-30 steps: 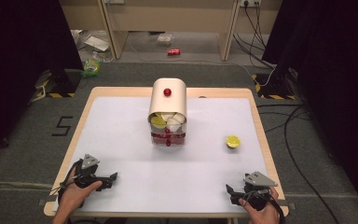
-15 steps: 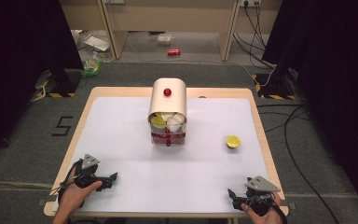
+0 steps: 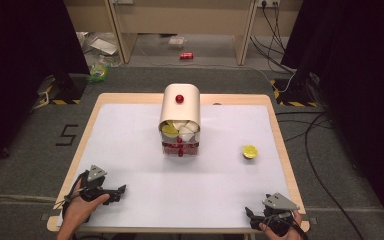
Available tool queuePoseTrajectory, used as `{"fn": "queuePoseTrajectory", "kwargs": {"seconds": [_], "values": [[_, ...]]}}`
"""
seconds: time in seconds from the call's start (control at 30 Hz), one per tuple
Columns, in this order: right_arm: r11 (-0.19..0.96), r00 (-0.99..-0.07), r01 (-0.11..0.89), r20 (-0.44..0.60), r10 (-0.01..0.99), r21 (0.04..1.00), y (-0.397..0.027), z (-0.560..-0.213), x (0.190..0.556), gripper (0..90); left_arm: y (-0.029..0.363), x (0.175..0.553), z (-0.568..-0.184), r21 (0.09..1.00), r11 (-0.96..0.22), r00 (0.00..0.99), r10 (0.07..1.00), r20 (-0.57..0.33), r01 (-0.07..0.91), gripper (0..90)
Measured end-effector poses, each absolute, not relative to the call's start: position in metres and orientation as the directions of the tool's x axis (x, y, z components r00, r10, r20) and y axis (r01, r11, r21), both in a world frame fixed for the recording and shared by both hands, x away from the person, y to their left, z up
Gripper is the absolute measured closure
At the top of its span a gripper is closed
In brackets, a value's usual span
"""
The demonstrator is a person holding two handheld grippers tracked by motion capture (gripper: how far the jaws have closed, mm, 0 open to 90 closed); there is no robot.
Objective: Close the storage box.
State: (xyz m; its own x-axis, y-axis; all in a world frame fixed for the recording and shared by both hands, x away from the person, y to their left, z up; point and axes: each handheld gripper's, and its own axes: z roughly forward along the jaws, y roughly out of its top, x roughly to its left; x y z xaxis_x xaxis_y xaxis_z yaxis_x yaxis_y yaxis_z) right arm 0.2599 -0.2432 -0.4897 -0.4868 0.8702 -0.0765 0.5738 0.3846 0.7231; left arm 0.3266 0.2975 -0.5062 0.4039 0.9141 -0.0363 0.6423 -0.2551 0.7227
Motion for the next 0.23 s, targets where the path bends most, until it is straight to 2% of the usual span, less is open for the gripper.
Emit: {"fn": "queuePoseTrajectory", "kwargs": {"seconds": [0.23], "values": [[0.388, -0.487, 0.575, -0.080, 0.870, 0.721, -0.2426, -0.4899, 0.2596, 16.0, 0.2974, 0.3266, -0.5062, 0.723, -0.255, 0.404, 0.914, -0.036, 0.642, 0.0]]}}
